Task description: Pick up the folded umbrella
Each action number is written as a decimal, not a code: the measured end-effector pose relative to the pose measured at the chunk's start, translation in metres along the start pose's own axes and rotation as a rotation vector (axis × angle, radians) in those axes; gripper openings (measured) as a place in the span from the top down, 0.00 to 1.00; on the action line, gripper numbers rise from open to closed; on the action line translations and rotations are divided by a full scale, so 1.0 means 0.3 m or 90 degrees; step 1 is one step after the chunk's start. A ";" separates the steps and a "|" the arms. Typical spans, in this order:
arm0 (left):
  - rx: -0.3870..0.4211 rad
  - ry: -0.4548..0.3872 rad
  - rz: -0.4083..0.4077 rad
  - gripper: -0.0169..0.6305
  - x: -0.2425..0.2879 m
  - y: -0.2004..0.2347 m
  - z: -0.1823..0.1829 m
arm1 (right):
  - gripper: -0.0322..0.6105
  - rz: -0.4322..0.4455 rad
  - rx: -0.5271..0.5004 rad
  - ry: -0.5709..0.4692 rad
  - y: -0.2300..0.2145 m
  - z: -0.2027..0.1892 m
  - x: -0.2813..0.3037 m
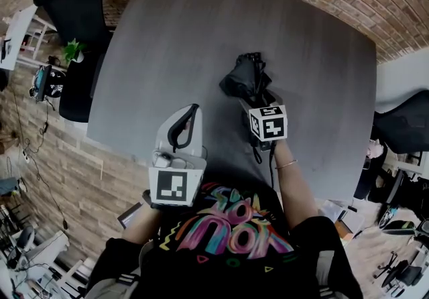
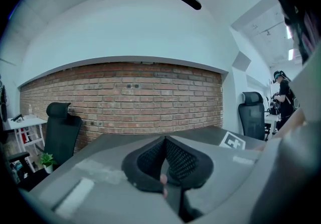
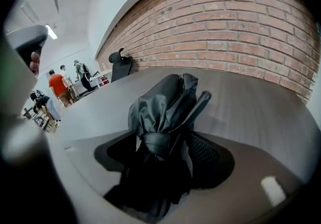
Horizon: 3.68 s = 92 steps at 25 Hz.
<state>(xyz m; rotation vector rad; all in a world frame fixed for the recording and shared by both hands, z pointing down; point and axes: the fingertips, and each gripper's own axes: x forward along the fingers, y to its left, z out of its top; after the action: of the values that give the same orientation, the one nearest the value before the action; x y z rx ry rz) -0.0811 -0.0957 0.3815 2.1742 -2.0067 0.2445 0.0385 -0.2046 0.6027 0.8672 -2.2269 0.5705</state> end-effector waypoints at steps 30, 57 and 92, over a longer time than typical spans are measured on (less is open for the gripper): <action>0.002 -0.009 0.000 0.97 -0.029 0.053 0.016 | 0.58 0.013 0.013 0.067 0.040 -0.041 0.040; 0.026 -0.033 -0.018 0.97 -0.119 -0.005 0.040 | 0.58 0.048 -0.002 -0.207 0.144 0.184 -0.370; 0.038 -0.064 -0.071 0.97 -0.157 -0.043 0.107 | 0.58 -0.026 -0.083 -0.480 0.263 0.284 -0.940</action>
<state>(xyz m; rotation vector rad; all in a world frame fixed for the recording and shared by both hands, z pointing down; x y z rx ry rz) -0.0720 -0.0568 0.3389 2.3710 -1.9453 0.1855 0.1020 -0.0828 0.3303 1.1903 -2.8569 0.0600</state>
